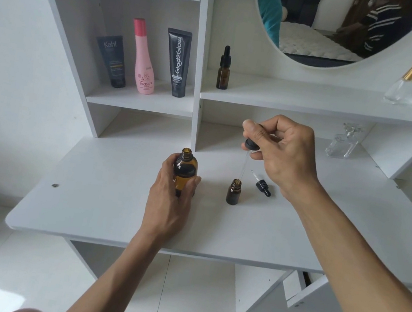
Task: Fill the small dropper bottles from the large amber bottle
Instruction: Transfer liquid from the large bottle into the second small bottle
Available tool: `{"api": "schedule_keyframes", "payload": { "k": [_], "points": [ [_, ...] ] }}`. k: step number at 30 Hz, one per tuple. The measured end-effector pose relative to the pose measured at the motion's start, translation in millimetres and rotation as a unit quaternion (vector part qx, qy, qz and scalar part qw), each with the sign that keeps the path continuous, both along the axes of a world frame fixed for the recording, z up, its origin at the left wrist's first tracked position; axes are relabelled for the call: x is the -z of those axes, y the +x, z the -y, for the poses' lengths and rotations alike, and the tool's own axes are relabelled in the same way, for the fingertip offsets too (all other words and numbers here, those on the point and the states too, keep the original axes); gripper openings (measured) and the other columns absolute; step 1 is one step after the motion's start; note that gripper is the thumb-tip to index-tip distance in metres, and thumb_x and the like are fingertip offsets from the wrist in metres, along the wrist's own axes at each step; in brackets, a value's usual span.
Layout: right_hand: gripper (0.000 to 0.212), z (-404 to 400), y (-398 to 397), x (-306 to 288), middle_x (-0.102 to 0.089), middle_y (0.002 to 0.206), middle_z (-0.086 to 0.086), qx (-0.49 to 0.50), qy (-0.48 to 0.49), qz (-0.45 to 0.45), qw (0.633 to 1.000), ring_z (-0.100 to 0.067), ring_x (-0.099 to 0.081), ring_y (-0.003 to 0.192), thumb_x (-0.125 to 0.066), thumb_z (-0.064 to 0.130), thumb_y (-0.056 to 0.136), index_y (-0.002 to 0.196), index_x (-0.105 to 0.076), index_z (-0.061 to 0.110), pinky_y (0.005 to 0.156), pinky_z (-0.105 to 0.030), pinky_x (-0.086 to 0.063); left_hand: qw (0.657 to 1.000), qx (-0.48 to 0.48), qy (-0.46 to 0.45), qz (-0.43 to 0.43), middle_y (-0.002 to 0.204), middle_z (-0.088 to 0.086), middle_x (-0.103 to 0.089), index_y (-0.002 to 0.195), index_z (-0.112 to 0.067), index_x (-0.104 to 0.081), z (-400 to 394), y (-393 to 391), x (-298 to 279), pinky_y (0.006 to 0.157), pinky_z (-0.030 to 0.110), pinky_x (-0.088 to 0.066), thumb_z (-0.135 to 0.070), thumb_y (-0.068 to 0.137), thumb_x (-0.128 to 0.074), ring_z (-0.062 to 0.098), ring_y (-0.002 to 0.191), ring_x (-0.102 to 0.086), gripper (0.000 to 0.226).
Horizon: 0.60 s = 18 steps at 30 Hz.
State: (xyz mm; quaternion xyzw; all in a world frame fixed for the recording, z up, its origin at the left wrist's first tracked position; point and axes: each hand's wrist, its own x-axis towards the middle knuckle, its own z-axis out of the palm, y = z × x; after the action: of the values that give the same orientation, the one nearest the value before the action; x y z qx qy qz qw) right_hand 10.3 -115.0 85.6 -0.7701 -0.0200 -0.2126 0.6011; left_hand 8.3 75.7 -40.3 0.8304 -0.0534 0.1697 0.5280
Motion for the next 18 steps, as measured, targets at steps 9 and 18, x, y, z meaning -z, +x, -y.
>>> {"api": "schedule_keyframes", "payload": {
  "k": [9,18],
  "points": [
    [0.023,0.1,-0.2,-0.2,-0.075,0.082,-0.011,0.003,0.001,-0.003,1.000,-0.013,-0.075,0.065,-0.078,0.026,0.087,0.080,-0.068,0.006,0.061,-0.036,-0.060,1.000,-0.001,0.003,0.003,0.120,-0.006,-0.063,0.138,-0.034,-0.039,-0.1,0.2,0.2,0.072,0.006,-0.042,-0.032,0.097,-0.061,0.022,0.094,-0.064,0.046],
    [0.023,-3.7,-2.9,-9.7,-0.074,0.080,-0.006,0.002,0.059,0.023,0.998,-0.016,-0.076,0.069,-0.077,0.026,0.088,0.082,-0.067,0.006,0.061,-0.033,-0.062,1.000,0.002,-0.006,-0.005,0.121,-0.005,-0.063,0.137,-0.036,-0.039,0.3,-1.6,-1.0,0.078,0.022,-0.046,-0.033,0.097,-0.061,0.021,0.096,-0.065,0.046]
  ]
}}
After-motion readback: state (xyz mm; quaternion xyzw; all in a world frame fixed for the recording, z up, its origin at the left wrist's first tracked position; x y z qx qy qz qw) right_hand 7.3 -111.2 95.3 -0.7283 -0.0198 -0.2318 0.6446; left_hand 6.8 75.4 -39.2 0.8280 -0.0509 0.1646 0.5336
